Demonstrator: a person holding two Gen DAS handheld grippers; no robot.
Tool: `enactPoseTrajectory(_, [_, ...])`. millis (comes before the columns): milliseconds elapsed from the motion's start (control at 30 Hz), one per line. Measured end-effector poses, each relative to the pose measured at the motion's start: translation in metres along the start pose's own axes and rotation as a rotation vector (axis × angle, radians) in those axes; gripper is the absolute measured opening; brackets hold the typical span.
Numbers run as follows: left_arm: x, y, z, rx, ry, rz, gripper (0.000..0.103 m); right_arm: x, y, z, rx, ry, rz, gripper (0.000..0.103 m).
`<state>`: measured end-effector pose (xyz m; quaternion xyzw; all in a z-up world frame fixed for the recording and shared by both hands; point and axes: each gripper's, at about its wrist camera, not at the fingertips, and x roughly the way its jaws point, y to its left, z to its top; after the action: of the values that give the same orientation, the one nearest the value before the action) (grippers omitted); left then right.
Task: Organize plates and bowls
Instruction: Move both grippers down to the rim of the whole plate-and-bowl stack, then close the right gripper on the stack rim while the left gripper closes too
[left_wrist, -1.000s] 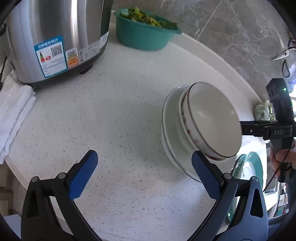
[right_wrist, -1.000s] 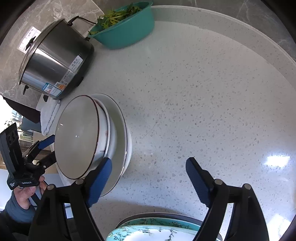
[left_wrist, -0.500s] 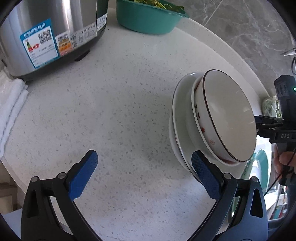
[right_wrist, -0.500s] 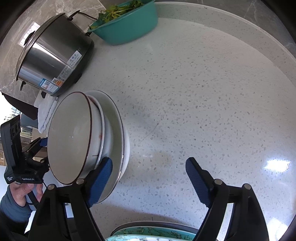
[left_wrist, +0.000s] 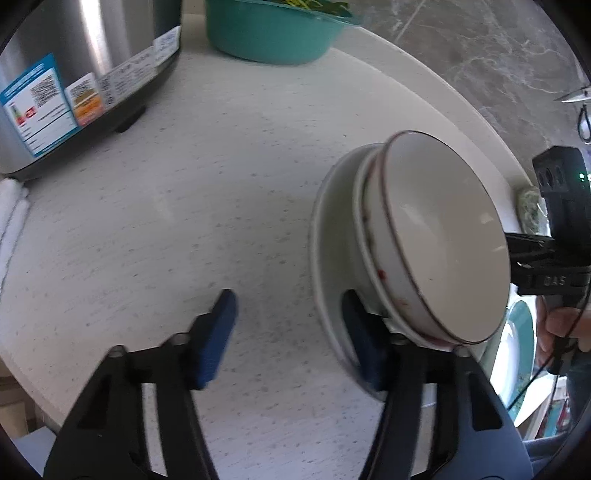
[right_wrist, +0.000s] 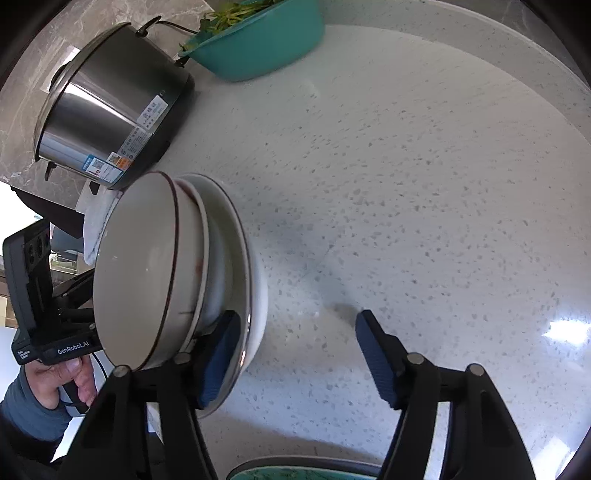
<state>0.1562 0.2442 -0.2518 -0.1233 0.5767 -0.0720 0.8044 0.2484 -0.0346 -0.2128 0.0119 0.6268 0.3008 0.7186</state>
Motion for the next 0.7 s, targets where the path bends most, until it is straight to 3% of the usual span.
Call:
enactPoseTrajectory(67, [0.003, -0.003, 0.003, 0.011, -0.002, -0.023, 0.035, 0.001, 0.001, 0.003, -0.007, -0.003, 0.009, 0.059])
enactPoseTrajectory(133, [0.006, -0.006, 0.006, 0.019, 0.000, -0.044, 0.028, 0.003, 0.002, 0.005, -0.004, -0.002, 0.013, 0.054])
enactPoseTrajectory(333, [0.014, -0.014, 0.009, 0.029, 0.012, -0.067, 0.021, 0.008, 0.004, 0.005, -0.017, 0.008, 0.029, 0.045])
enactPoseTrajectory(400, [0.018, -0.016, 0.012, 0.030, 0.014, -0.077, 0.018, 0.009, 0.007, 0.004, -0.030, 0.012, 0.046, 0.031])
enactPoseTrajectory(500, [0.019, -0.021, 0.015, 0.053, 0.013, -0.058, 0.017, 0.011, 0.014, 0.004, -0.055, 0.018, 0.052, 0.018])
enactPoseTrajectory(700, [0.015, -0.023, 0.010, 0.063, -0.003, -0.045, 0.017, 0.011, 0.017, 0.004, -0.048, 0.008, 0.043, 0.015])
